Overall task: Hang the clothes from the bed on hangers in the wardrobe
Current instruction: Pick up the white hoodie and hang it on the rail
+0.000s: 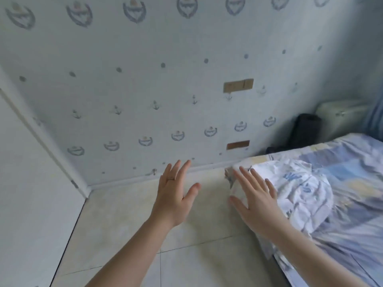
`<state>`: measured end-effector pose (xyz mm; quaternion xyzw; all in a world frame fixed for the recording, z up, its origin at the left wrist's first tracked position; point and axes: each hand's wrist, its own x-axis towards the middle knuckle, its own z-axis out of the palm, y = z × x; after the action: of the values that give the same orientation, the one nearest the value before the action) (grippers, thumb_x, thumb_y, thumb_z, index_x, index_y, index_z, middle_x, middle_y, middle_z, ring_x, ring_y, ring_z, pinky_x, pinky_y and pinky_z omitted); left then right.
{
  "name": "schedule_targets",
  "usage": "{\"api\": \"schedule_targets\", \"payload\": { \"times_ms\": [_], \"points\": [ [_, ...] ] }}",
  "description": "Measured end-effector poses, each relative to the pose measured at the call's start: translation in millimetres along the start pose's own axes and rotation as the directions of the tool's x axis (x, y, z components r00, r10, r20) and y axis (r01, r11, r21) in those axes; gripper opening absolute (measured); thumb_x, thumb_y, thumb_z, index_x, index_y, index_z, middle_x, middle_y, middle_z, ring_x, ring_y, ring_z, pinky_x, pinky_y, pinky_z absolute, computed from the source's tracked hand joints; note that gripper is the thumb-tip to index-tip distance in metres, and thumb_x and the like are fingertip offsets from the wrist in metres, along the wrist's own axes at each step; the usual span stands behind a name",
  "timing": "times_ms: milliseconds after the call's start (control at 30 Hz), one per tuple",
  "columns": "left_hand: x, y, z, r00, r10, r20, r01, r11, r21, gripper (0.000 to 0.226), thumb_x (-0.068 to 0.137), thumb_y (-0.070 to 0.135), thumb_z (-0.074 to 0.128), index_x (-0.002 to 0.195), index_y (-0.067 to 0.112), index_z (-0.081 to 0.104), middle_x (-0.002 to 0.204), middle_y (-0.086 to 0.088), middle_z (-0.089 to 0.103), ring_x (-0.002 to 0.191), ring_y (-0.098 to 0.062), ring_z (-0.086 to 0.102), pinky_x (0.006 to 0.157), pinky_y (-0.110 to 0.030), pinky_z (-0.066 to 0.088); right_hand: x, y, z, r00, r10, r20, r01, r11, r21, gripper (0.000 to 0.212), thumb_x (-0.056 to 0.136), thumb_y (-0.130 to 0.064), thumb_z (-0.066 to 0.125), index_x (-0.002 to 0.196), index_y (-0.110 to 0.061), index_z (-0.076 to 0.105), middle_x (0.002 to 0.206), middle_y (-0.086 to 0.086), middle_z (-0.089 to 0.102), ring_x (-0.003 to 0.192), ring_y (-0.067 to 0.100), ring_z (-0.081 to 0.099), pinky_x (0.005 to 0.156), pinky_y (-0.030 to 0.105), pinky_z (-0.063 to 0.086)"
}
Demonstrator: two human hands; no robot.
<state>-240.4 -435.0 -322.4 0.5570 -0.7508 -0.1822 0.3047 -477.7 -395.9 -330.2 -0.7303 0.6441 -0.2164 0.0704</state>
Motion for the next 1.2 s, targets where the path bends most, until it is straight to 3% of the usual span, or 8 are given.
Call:
{"api": "schedule_targets", "payload": {
  "times_ms": [133,300,467,600,867,1000,1200],
  "points": [
    [49,-1,79,0.982,0.025,0.188,-0.012,0.998,-0.067,0.076,0.087,0.071,0.029,0.156,0.040,0.019,0.166,0.011,0.012,0.153,-0.009,-0.007,0.124,-0.037,0.005,0,60,18,0.973,0.229,0.038,-0.230,0.973,0.025,0.064,0.098,-0.054,0.038,0.154,-0.041,0.009,0.161,-0.020,0.002,0.150,0.009,-0.008,0.118,0.036,-0.011],
    [135,9,155,0.913,0.137,0.385,-0.118,0.990,-0.072,0.066,0.099,0.058,0.040,0.157,0.037,0.017,0.166,0.010,0.009,0.153,-0.012,-0.007,0.125,-0.043,0.006,42,118,25,0.901,0.430,0.052,-0.431,0.902,0.006,0.064,0.098,-0.055,0.036,0.154,-0.041,0.008,0.162,-0.018,0.006,0.150,0.009,-0.006,0.120,0.040,-0.006],
    [212,19,217,0.817,0.215,0.534,-0.181,0.977,-0.117,0.066,0.099,0.058,0.041,0.157,0.038,0.015,0.166,0.012,0.009,0.153,-0.011,-0.006,0.125,-0.038,0.005,85,165,24,0.775,0.632,0.005,-0.631,0.773,0.069,0.062,0.099,-0.053,0.038,0.154,-0.040,0.012,0.161,-0.019,0.011,0.150,0.008,0.001,0.121,0.039,0.001],
    [263,31,263,0.733,0.256,0.630,-0.219,0.966,-0.138,0.067,0.098,0.060,0.038,0.157,0.037,0.016,0.166,0.011,0.010,0.152,-0.011,-0.007,0.125,-0.043,0.006,104,202,25,0.668,0.744,-0.010,-0.737,0.664,0.122,0.061,0.099,-0.052,0.041,0.153,-0.040,0.015,0.160,-0.019,0.015,0.150,0.009,0.005,0.120,0.038,0.004],
    [352,96,351,0.635,0.340,0.693,-0.342,0.929,-0.142,0.058,0.101,0.054,0.039,0.154,0.045,0.018,0.165,0.012,0.012,0.152,-0.011,-0.005,0.124,-0.045,0.001,127,297,18,0.504,0.862,-0.056,-0.844,0.506,0.179,0.063,0.098,-0.050,0.042,0.153,-0.039,0.014,0.159,-0.015,0.022,0.149,0.012,0.014,0.119,0.040,0.009],
    [392,133,407,0.594,0.372,0.714,-0.370,0.914,-0.168,0.058,0.100,0.055,0.039,0.154,0.046,0.018,0.165,0.012,0.014,0.153,-0.011,-0.004,0.124,-0.043,0.001,148,360,9,0.472,0.880,-0.051,-0.864,0.473,0.175,0.063,0.099,-0.050,0.041,0.154,-0.036,0.014,0.160,-0.014,0.020,0.149,0.011,0.011,0.119,0.039,0.008],
    [440,175,488,0.508,0.288,0.812,-0.360,0.927,-0.103,0.058,0.101,0.053,0.038,0.155,0.043,0.018,0.165,0.011,0.014,0.153,-0.012,-0.004,0.124,-0.042,0.001,166,465,-1,0.414,0.910,-0.004,-0.893,0.407,0.192,0.063,0.097,-0.051,0.043,0.153,-0.036,0.019,0.158,-0.017,0.024,0.147,0.010,0.016,0.117,0.039,0.013]
  ]
}}
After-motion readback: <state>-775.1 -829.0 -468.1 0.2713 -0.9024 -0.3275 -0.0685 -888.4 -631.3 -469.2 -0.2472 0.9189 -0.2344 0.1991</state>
